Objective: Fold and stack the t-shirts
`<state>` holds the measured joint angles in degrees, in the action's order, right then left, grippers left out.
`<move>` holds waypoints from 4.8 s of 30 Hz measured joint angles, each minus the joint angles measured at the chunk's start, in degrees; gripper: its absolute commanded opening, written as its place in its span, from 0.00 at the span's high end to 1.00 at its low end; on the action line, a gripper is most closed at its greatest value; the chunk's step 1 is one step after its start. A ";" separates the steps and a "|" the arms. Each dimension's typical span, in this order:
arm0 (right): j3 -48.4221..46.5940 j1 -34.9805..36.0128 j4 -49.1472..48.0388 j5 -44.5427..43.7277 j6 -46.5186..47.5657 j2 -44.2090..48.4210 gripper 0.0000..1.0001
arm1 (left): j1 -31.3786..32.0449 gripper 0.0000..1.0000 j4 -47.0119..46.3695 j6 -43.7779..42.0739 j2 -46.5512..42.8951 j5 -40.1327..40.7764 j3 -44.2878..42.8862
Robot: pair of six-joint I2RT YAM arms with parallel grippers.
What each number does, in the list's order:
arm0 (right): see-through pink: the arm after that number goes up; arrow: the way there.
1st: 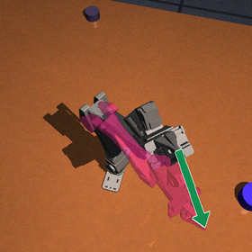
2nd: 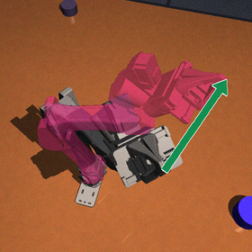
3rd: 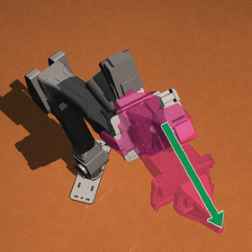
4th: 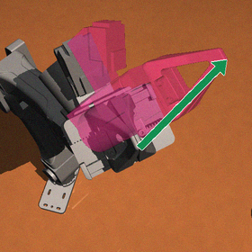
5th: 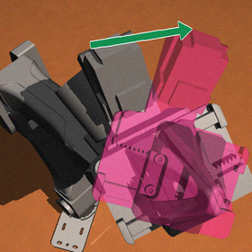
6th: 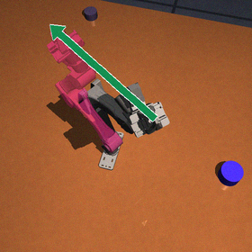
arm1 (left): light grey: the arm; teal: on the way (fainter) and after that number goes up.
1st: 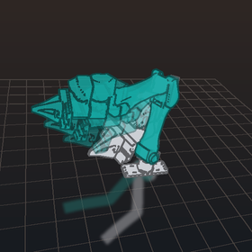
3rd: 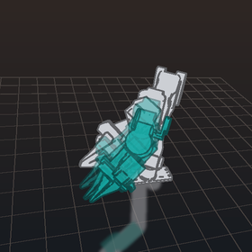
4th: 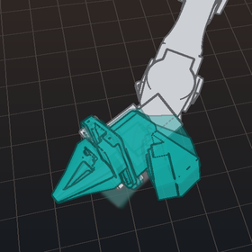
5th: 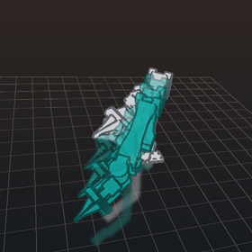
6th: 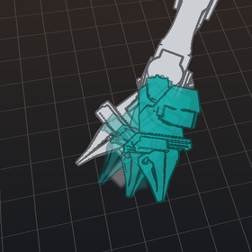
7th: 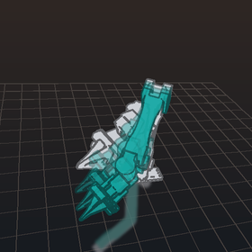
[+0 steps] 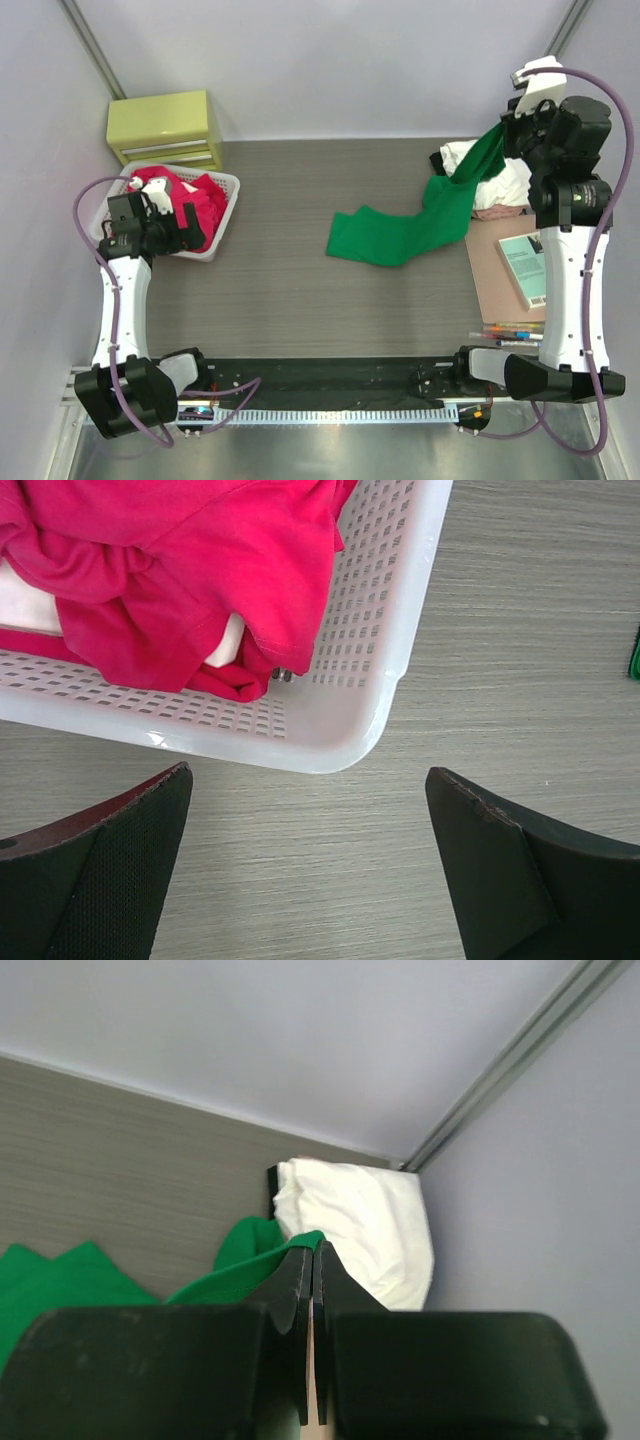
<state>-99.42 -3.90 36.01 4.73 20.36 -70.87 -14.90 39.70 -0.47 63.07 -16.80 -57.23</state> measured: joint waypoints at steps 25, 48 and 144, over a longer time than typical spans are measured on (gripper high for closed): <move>-8.24 40.00 9.18 8.63 -7.13 -17.49 0.99 | 1.16 0.00 1.40 -0.07 0.63 0.17 -0.11; 1.97 34.51 10.71 14.16 -0.68 11.39 0.99 | 14.23 0.00 3.74 -3.54 8.66 -9.27 -3.98; 39.91 -15.58 -14.56 7.98 4.79 8.61 0.16 | 35.19 1.00 0.85 5.88 57.22 -32.00 -25.49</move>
<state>-59.51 -19.49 21.45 12.71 25.15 -62.26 20.29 40.56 5.41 120.29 -48.80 -82.72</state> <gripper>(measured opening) 0.847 0.018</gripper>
